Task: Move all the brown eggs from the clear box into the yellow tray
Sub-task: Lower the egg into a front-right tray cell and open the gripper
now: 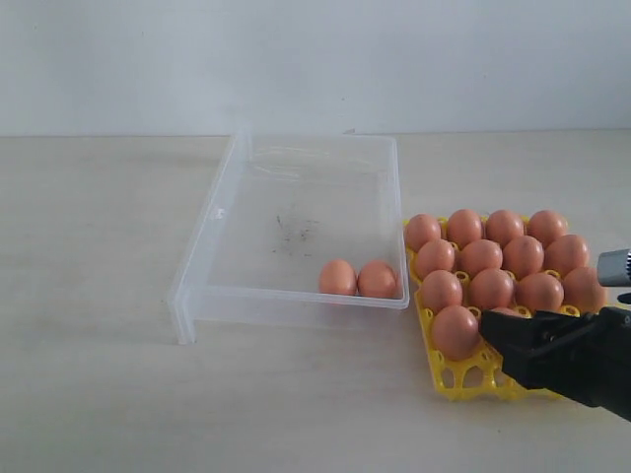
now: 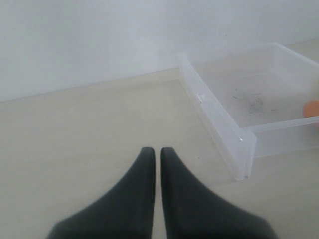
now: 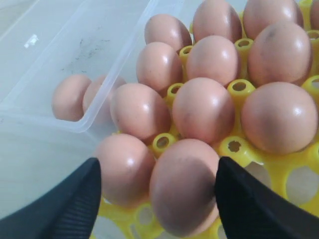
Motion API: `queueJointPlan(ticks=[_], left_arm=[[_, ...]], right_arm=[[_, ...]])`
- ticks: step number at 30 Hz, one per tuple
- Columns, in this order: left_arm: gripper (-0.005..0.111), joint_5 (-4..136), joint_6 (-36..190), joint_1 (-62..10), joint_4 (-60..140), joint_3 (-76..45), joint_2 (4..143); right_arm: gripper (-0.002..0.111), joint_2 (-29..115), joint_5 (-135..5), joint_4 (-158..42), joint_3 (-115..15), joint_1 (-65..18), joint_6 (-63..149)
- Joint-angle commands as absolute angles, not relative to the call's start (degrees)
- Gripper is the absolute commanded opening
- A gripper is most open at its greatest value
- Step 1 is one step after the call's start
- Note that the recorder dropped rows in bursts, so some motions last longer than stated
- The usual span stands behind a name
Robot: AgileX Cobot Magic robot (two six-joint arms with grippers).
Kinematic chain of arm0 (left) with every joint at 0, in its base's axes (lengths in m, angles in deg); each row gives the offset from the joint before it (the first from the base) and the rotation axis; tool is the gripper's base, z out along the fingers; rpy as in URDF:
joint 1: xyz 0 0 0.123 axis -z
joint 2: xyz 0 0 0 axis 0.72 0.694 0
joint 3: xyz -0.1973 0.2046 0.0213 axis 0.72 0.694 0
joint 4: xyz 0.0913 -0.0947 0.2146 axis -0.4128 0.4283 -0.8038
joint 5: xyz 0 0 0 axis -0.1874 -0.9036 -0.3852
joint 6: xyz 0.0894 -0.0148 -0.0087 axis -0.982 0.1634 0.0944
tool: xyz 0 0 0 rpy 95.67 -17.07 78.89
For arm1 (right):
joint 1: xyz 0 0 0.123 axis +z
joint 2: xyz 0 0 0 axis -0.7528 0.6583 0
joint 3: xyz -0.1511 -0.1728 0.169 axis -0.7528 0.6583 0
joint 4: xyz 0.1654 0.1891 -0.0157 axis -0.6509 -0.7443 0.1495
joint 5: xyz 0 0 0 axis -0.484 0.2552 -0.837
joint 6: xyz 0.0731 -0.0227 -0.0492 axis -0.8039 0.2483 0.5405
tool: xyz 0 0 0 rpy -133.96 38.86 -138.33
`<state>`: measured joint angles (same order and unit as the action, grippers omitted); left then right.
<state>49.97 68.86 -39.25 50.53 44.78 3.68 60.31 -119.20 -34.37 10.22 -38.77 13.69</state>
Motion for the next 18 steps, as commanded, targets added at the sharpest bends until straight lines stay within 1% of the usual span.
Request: queueJointPlan(ticks=[1, 2, 4, 10, 13, 18], left_arm=[[0.004, 50.11, 68.84, -38.91, 50.44, 45.00, 3.50], [0.004, 50.11, 68.84, -38.91, 50.44, 45.00, 3.50], [0.004, 50.11, 68.84, -38.91, 50.44, 45.00, 3.50], [0.004, 50.11, 68.84, -38.91, 50.44, 45.00, 3.50], [0.004, 50.11, 68.84, -38.91, 50.44, 45.00, 3.50], [0.004, 50.11, 68.84, -38.91, 50.44, 45.00, 3.50]], right_arm=[[0.059, 60.00, -120.15, -34.18, 10.29, -38.97, 14.39], [0.058, 60.00, -120.00, -34.18, 10.29, -38.97, 14.39], [0.052, 60.00, -119.28, -34.18, 10.29, -38.97, 14.50], [0.013, 60.00, -119.22, -34.19, 10.29, -38.97, 16.08], [-0.001, 60.00, -120.08, -34.31, 10.29, -38.97, 16.08], [0.000, 60.00, -119.40, -30.97, 10.29, -38.97, 15.82]])
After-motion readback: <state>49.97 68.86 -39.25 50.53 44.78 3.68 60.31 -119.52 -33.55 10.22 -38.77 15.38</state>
